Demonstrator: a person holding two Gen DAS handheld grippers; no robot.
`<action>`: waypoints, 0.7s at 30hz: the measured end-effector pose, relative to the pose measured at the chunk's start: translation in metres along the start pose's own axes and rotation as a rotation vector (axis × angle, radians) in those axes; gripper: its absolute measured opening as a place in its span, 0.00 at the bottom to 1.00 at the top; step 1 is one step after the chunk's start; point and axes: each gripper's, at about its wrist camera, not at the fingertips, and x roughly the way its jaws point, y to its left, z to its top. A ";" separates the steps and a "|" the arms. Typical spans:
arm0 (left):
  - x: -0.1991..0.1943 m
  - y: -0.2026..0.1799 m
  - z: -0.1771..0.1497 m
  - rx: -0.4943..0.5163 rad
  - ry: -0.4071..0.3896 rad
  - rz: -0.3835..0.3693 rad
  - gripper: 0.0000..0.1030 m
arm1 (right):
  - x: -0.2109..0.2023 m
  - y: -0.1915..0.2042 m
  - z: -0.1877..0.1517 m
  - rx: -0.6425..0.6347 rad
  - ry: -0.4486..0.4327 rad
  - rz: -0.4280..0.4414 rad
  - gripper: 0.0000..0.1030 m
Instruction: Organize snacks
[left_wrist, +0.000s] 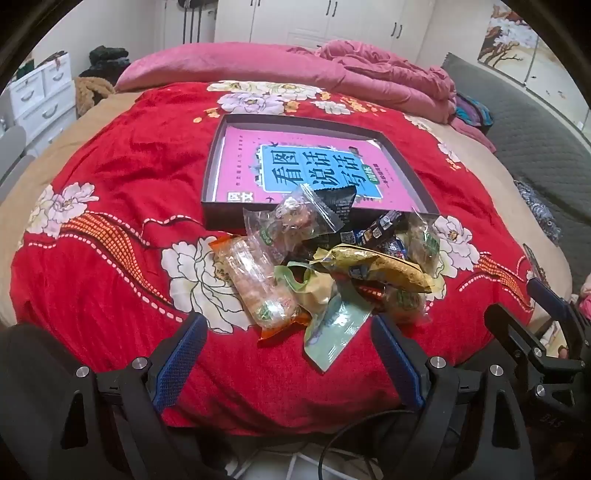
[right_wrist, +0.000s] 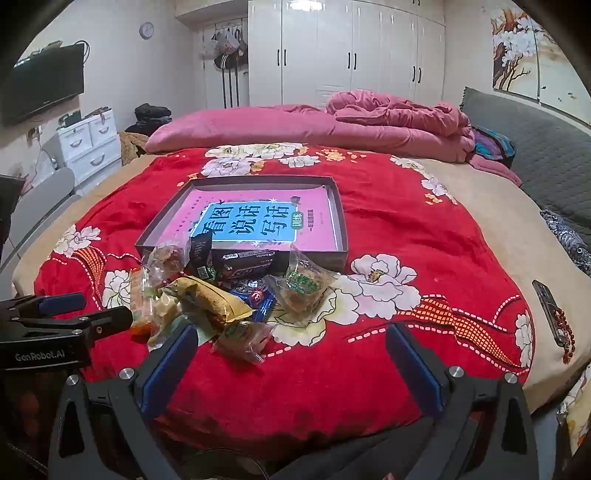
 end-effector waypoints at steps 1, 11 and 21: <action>0.000 0.000 0.000 0.000 -0.001 0.000 0.88 | 0.000 0.000 0.000 -0.001 0.003 0.000 0.99; 0.002 0.001 0.000 0.001 0.002 0.003 0.88 | 0.002 -0.004 0.003 -0.002 -0.021 -0.001 0.99; 0.001 0.001 0.000 0.001 0.002 0.001 0.88 | 0.001 -0.004 0.002 -0.003 -0.028 -0.002 0.99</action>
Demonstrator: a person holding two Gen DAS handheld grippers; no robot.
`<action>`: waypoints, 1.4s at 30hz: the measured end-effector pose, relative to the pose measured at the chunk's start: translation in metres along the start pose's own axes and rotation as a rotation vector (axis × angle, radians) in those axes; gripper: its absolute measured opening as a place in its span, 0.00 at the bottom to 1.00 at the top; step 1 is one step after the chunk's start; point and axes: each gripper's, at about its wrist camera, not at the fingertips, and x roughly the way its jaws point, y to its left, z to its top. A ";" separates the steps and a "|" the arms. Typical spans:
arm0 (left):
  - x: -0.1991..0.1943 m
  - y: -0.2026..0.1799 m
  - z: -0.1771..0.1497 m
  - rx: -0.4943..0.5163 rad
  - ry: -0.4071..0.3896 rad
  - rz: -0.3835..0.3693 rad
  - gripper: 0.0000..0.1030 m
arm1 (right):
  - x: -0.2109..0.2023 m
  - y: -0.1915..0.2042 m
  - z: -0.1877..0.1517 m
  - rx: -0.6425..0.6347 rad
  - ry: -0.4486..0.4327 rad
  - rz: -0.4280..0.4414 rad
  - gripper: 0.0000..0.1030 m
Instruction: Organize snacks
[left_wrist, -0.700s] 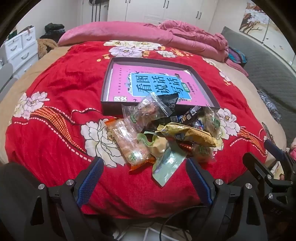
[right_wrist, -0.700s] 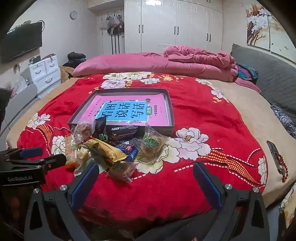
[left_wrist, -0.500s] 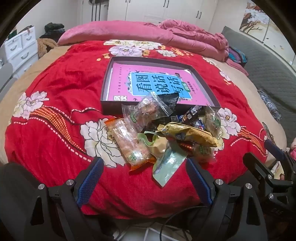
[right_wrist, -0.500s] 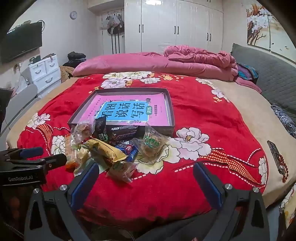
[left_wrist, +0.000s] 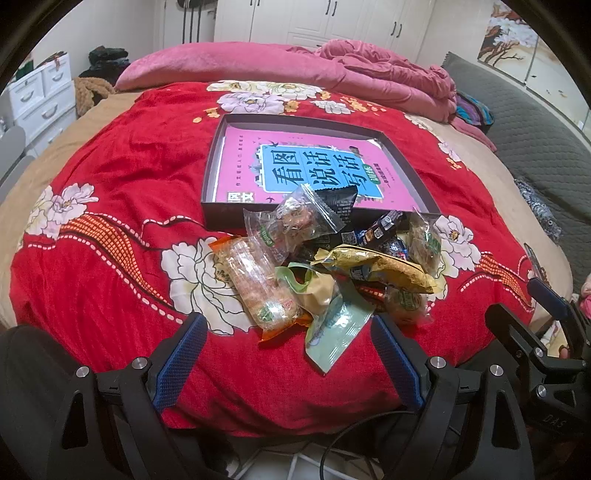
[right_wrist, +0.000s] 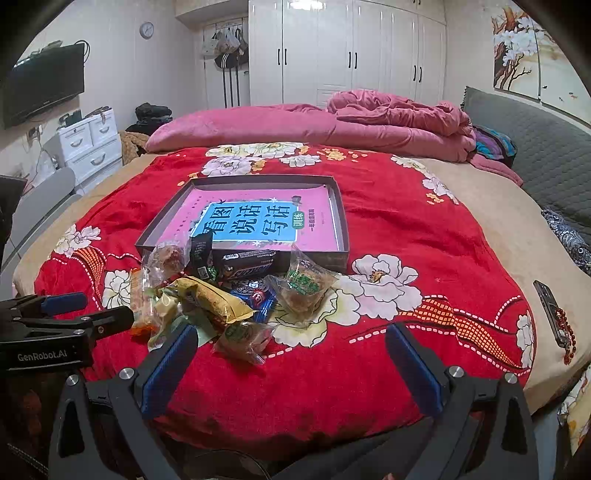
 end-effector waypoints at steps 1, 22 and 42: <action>0.000 0.000 0.000 0.000 0.000 0.000 0.88 | 0.001 0.000 0.000 0.000 0.012 0.002 0.99; 0.002 0.003 -0.002 -0.019 0.010 -0.006 0.88 | 0.004 0.003 -0.004 0.006 0.000 0.013 0.99; 0.022 0.038 -0.001 -0.143 0.087 0.023 0.88 | 0.016 0.002 -0.006 0.050 0.022 0.065 0.99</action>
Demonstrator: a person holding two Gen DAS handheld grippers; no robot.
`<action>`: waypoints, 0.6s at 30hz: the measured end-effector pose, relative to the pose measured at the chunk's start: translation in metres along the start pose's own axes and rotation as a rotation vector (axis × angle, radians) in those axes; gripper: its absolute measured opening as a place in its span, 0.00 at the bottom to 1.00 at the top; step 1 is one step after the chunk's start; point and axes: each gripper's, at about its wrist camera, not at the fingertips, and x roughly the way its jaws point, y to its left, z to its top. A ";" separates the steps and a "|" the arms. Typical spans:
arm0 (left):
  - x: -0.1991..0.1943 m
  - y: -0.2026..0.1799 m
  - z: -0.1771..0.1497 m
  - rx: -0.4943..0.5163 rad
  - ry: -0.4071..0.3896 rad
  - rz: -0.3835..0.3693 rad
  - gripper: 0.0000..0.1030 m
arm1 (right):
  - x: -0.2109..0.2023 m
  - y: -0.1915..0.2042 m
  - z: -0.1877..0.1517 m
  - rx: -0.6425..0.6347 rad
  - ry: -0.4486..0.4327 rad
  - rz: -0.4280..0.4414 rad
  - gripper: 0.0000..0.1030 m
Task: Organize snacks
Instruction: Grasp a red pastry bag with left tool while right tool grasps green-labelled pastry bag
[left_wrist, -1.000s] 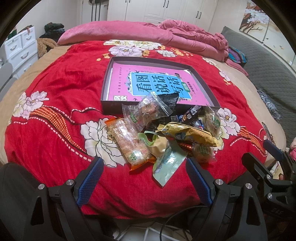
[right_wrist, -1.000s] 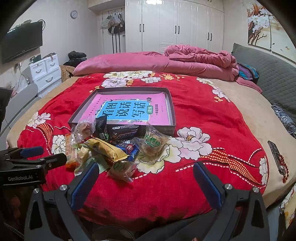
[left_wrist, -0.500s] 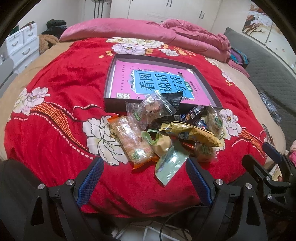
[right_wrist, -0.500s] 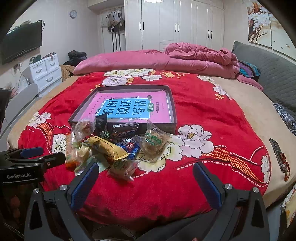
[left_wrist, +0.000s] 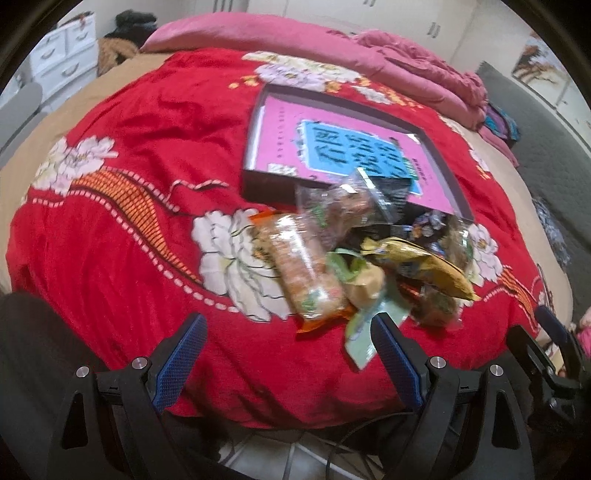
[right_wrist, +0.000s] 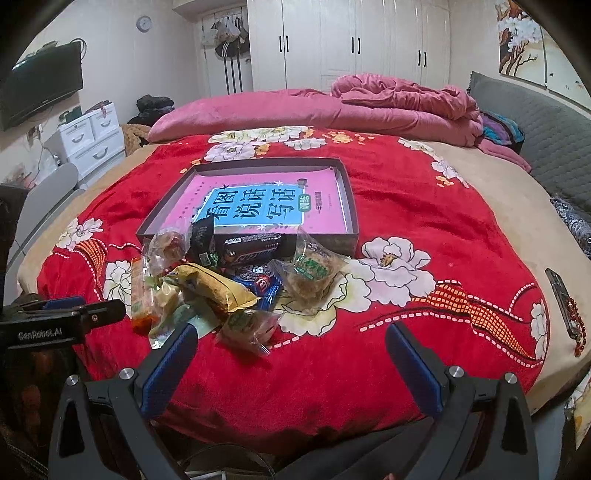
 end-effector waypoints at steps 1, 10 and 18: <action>0.002 0.002 0.001 -0.008 0.004 0.002 0.88 | 0.001 0.000 0.000 0.006 0.005 0.006 0.99; 0.030 0.017 0.009 -0.062 0.082 0.000 0.88 | 0.014 -0.001 0.001 0.024 0.053 0.027 0.99; 0.041 0.007 0.016 -0.045 0.085 -0.018 0.87 | 0.023 -0.004 0.000 0.048 0.093 0.034 0.99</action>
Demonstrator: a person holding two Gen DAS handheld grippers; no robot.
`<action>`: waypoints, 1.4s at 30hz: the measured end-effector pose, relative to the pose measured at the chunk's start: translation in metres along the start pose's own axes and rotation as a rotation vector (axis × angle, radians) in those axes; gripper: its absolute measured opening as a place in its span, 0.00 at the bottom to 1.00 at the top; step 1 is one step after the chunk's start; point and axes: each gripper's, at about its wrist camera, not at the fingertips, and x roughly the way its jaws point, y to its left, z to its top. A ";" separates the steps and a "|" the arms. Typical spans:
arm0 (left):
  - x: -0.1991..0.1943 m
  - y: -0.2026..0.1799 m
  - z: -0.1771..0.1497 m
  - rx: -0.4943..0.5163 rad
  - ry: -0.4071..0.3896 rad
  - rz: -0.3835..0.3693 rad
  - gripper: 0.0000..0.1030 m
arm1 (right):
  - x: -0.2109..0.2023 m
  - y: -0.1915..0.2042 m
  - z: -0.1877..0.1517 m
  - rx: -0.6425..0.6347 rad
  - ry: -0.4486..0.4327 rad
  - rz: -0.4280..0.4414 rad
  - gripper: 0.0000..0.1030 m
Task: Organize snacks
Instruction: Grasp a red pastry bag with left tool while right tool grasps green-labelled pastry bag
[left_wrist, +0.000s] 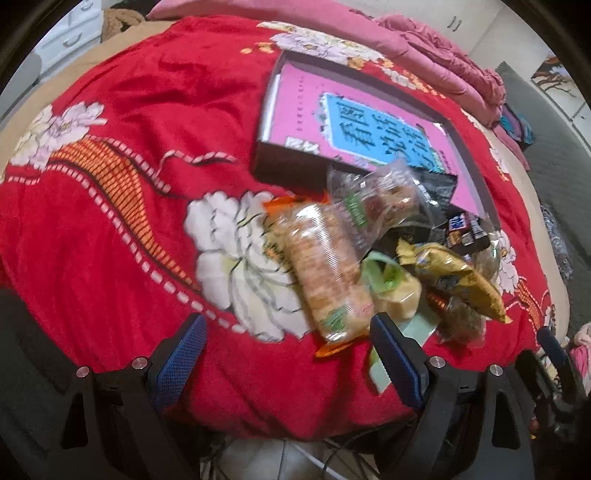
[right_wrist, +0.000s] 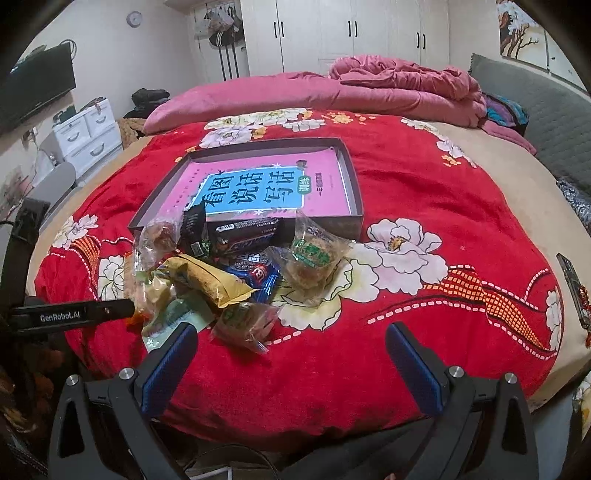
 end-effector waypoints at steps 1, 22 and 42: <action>0.000 -0.002 0.001 0.009 -0.005 0.003 0.87 | 0.001 0.000 0.000 -0.001 0.008 0.001 0.99; -0.010 -0.018 0.047 0.099 -0.126 -0.012 0.87 | 0.026 0.006 0.001 -0.009 0.091 0.017 0.99; 0.008 -0.045 0.060 0.261 -0.144 -0.025 0.79 | 0.064 0.012 0.000 0.017 0.175 0.065 0.92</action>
